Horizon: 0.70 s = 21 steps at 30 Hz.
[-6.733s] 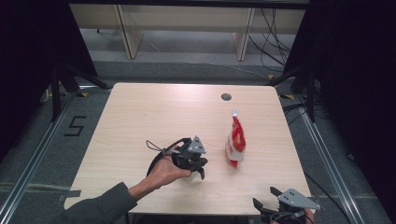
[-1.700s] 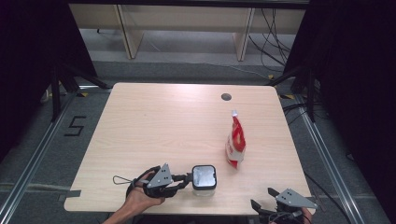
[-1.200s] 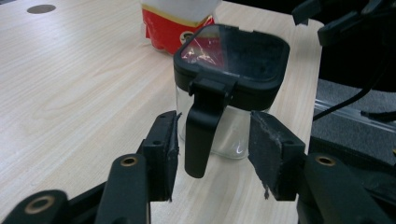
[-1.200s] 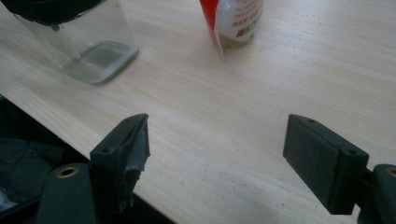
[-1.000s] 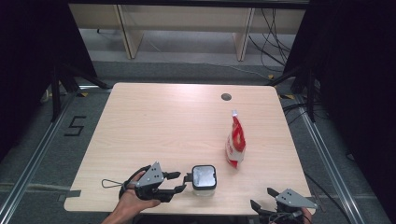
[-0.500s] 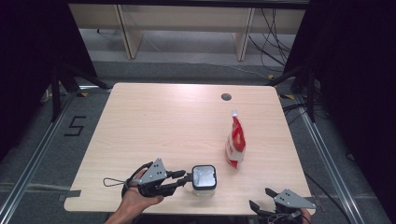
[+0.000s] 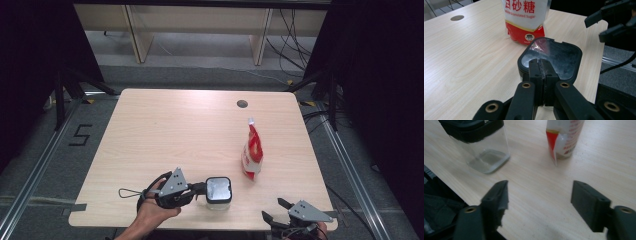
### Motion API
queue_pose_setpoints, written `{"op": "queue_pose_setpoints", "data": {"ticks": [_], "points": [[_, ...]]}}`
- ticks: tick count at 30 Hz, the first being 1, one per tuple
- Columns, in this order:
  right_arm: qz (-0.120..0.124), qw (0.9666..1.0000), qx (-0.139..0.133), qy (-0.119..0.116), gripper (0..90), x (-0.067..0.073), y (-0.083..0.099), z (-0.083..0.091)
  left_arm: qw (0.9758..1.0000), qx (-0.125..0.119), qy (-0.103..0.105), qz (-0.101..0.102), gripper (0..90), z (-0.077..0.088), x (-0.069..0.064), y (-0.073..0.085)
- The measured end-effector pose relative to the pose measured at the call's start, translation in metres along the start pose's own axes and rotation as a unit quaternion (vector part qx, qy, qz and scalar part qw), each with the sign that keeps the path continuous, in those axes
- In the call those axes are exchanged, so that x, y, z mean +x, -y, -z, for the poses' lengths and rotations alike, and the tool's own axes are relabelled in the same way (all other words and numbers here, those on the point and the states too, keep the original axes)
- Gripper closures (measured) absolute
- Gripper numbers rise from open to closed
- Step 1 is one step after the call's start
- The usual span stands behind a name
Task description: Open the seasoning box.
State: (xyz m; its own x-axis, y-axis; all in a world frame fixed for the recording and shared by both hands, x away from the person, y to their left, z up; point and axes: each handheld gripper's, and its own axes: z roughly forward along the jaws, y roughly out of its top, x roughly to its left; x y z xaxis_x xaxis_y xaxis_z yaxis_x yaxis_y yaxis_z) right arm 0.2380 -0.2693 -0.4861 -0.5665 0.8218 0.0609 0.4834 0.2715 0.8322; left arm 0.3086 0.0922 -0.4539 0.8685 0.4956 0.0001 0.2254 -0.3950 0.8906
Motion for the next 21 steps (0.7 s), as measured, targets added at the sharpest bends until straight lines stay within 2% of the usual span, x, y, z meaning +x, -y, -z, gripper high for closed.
{"op": "queue_pose_setpoints", "data": {"ticks": [1, 2, 4, 5, 6, 7, 8, 10, 11, 13, 14, 15, 17, 19, 20, 21], "points": [[0.000, 1.0000, 0.000, 0.000, 35.0, 0.000, 0.000, 0.000, 1.0000, 0.000, 0.000, 0.000, 88.2, 0.000, 0.000, 0.000], [0.012, 0.9999, -0.009, -0.001, 44.7, 0.000, -0.003, -0.002, 1.0000, 0.000, 0.000, -0.002, 88.2, -0.002, -0.001, 0.001], [0.011, 0.9998, -0.012, -0.009, 49.3, 0.002, -0.006, -0.003, 1.0000, -0.001, -0.003, 0.005, 88.2, -0.002, -0.001, 0.001], [0.012, 0.9996, -0.022, -0.015, 51.1, 0.003, -0.007, -0.005, 1.0000, -0.001, -0.002, 0.003, 88.2, -0.002, 0.000, 0.001], [0.011, 0.9997, -0.019, -0.014, 53.5, 0.005, -0.009, -0.005, 1.0000, -0.001, -0.002, -0.003, 88.2, -0.002, 0.001, 0.001], [0.016, 0.9993, -0.027, -0.020, 55.6, 0.007, -0.010, -0.007, 1.0000, -0.002, -0.004, 0.002, 88.2, -0.002, 0.000, 0.001], [0.012, 0.9994, -0.023, -0.024, 58.0, 0.010, -0.012, -0.008, 1.0000, -0.002, -0.004, 0.003, 88.2, -0.002, 0.000, 0.001], [0.050, 0.9974, -0.039, -0.033, 62.4, 0.010, -0.016, -0.013, 1.0000, -0.002, -0.002, 0.001, 88.2, -0.002, 0.000, 0.001], [0.048, 0.9976, -0.034, -0.035, 65.2, 0.014, -0.018, -0.014, 1.0000, -0.002, -0.002, -0.006, 88.1, -0.002, 0.001, 0.001], [0.047, 0.9977, -0.031, -0.038, 68.3, 0.017, -0.020, -0.016, 1.0000, -0.003, -0.003, -0.002, 87.9, -0.002, 0.000, 0.002], [0.081, 0.9951, -0.037, -0.041, 73.5, 0.020, -0.026, -0.022, 1.0000, -0.005, -0.006, 0.003, 87.9, -0.002, -0.001, 0.002], [0.091, 0.9941, -0.039, -0.043, 75.0, 0.021, -0.027, -0.024, 1.0000, -0.006, -0.007, 0.003, 87.8, -0.002, -0.001, 0.002], [0.104, 0.9921, -0.044, -0.054, 78.1, 0.024, -0.030, -0.031, 0.9999, -0.004, -0.010, 0.009, 87.9, -0.001, -0.002, 0.003], [0.108, 0.9918, -0.038, -0.057, 80.1, 0.028, -0.032, -0.034, 0.9999, -0.004, -0.011, 0.005, 87.8, -0.001, -0.002, 0.003], [0.110, 0.9915, -0.038, -0.056, 80.6, 0.030, -0.033, -0.035, 0.9999, -0.004, -0.010, -0.006, 87.9, -0.001, 0.000, 0.002], [0.112, 0.9911, -0.038, -0.061, 80.8, 0.031, -0.033, -0.037, 0.9999, -0.004, -0.012, 0.004, 87.9, -0.001, -0.002, 0.003]]}}
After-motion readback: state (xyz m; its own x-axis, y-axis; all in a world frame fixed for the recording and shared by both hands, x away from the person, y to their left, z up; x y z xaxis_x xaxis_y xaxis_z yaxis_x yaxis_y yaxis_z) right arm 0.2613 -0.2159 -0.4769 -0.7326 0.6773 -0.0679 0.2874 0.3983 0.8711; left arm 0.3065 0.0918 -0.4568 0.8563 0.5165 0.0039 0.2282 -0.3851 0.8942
